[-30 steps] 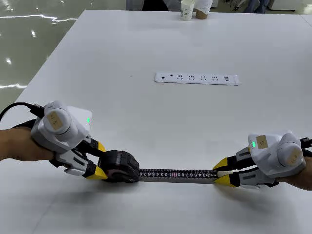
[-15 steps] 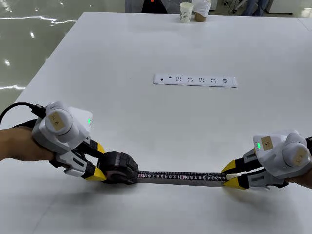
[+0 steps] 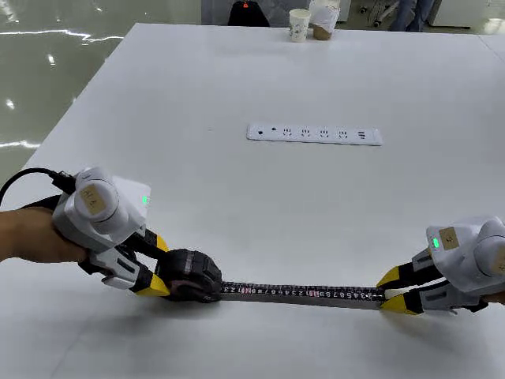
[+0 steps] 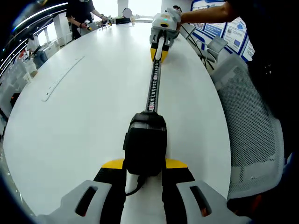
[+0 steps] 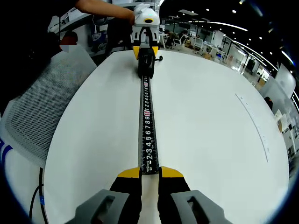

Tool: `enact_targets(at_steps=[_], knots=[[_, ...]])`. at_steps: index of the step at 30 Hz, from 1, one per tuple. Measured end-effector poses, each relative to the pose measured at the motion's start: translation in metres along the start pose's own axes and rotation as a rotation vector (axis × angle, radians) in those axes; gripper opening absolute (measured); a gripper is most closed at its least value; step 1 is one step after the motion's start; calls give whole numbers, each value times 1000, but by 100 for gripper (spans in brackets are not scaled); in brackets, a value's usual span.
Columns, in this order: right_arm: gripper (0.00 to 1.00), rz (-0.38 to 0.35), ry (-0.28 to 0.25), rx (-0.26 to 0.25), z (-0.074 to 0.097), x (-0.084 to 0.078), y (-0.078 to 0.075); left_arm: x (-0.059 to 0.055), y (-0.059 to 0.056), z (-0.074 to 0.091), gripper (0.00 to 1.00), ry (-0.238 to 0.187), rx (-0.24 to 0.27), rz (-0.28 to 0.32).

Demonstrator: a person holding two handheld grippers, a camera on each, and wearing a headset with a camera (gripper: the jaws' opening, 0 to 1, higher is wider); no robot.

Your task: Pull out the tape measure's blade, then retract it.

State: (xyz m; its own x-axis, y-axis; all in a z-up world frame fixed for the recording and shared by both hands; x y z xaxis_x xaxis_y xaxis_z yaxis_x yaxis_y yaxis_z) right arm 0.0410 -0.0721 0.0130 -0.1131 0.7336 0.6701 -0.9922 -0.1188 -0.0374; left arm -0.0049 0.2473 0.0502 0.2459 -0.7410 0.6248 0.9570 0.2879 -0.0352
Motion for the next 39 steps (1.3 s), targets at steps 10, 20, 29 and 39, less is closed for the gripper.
enact_targets(at_steps=[10,20,29,39], knots=[[10,8,41,14,-1,1,1,1,0,-1,24,20,4,-10],[12,23,94,35,-3,3,0,0,3,-2,25,63,-7,-24],[13,16,98,18,-2,3,-1,1,3,-3,25,84,-6,-38],[17,-2,106,-6,3,0,1,7,-1,-1,27,66,18,-39]])
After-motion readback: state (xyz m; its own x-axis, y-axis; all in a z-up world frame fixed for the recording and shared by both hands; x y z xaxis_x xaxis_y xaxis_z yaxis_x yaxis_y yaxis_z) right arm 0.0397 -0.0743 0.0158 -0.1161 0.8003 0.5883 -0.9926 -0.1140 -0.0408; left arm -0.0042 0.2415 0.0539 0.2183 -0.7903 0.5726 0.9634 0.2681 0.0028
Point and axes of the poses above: the centre of the closed fingertips' face, and the gripper's own axes: z roughly backward along the fingers, y roughly to its left, x roughly out of its top, the point moved 3 cm from there along z, roughly backward along the fingers, and after that the axes turned 7 degrees about -y, right-handed, at the moved point
